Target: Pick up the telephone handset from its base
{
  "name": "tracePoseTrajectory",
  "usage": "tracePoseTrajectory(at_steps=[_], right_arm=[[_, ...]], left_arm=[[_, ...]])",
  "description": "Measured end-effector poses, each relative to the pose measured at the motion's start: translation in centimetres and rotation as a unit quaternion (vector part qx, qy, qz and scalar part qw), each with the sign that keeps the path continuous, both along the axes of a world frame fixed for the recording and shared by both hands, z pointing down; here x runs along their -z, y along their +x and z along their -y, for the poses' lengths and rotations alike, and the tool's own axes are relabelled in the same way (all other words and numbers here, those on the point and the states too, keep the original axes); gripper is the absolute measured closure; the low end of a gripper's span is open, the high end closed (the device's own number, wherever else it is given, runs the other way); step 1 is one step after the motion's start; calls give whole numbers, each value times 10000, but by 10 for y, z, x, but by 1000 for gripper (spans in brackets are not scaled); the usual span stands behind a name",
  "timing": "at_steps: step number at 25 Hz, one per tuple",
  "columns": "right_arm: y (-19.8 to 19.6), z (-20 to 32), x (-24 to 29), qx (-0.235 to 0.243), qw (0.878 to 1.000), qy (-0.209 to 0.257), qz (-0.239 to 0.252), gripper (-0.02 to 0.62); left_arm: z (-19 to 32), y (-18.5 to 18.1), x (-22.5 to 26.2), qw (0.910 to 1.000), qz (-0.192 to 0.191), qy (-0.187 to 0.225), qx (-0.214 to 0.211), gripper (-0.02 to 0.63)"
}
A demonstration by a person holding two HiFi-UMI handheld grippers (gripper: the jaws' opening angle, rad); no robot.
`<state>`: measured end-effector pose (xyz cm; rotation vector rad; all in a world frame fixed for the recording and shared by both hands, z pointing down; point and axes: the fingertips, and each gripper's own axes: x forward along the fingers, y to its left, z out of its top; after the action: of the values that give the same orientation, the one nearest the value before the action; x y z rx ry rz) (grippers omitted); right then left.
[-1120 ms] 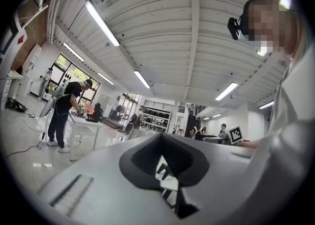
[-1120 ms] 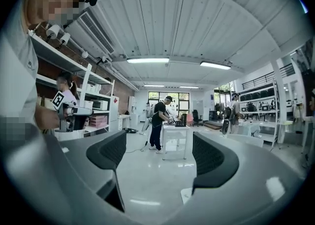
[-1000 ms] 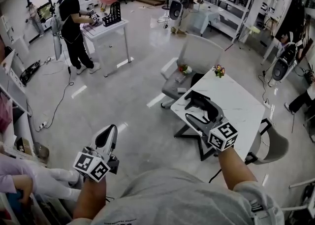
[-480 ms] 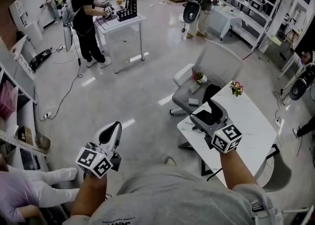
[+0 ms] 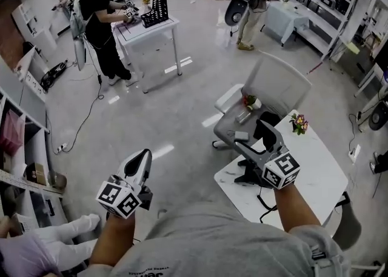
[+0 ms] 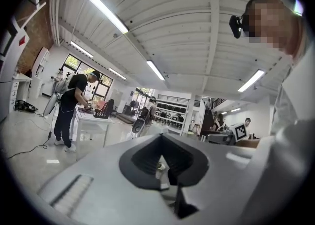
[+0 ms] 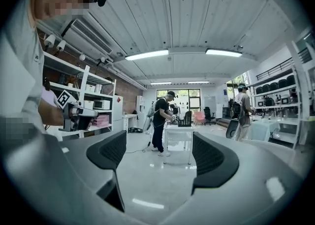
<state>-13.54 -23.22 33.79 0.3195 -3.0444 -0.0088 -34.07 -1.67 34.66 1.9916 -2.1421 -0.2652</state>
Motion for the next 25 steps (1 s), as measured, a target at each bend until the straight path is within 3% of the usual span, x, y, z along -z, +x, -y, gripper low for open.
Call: tracePoseTrajectory(at_steps=[5,10,16,25], right_arm=[[-2,11,-9,-441,9988,169,-135,198],[28,16,-15,-1201,9912,320,-460,198],[83,21,-45,-1590,9828,279,-893,198],[158,11,-138,-1379,9768,105,-1636,198]], left_arm=[[26,-19,-3,9989,64,-58,-469,555],[59,-9,-20,9893,42,-272,-1435,555],[110,54,-55,9694,68,-460,-2412,555],[171,161,-106,9404,-23,-755,-3317,555]])
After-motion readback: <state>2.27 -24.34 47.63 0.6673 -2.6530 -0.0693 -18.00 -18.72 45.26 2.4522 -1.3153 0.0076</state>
